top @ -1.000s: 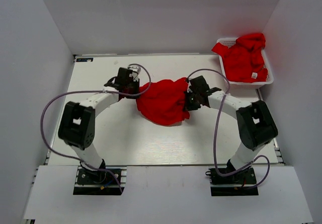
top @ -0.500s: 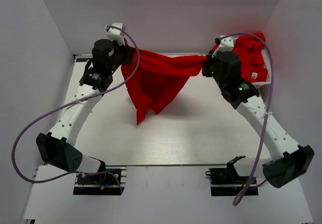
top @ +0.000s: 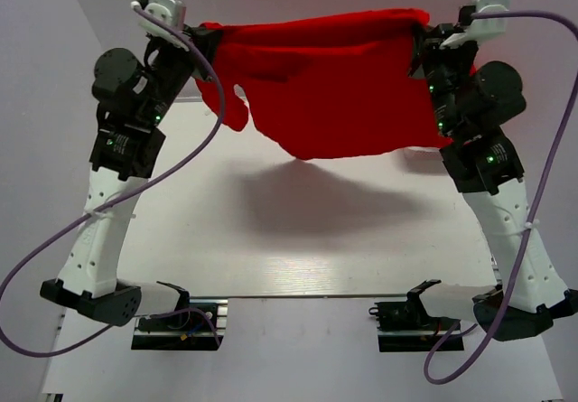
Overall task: Fold and stack the t-shirts
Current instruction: Flatten out the tshirt
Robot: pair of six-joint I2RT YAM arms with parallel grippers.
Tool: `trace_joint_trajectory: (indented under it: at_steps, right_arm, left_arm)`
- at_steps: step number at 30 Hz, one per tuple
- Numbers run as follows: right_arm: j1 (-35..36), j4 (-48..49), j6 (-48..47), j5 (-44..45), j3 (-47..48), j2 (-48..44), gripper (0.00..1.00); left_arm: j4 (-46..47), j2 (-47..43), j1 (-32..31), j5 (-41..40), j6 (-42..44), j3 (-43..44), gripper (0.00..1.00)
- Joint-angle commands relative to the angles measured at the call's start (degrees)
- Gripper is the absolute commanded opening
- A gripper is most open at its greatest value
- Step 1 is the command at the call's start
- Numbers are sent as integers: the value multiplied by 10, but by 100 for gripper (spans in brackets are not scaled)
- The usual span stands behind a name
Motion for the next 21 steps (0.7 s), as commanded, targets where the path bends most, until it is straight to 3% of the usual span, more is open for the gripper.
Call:
trace_joint_trajectory:
  at_steps: [1,5,11,17,21]
  right_arm:
    - [-2,54,-56,9,43,-13,0]
    - [-2,81,-71,13,53,-21,0]
    - [-3,90,-86,35,57,13,0]
    - [-9,103,-113,91,83,117,0]
    - [-24,119,-122,108,157,225,0]
  left_arm:
    - [2,-24,2,32,34,44,0]
    - [-9,-19,2,48,41,72,0]
    - [-87,74,15,-39,14,197,0]
    - [-133,225,15,-132,-1,280,0]
    - [-83,293,21,-163,13,307,0]
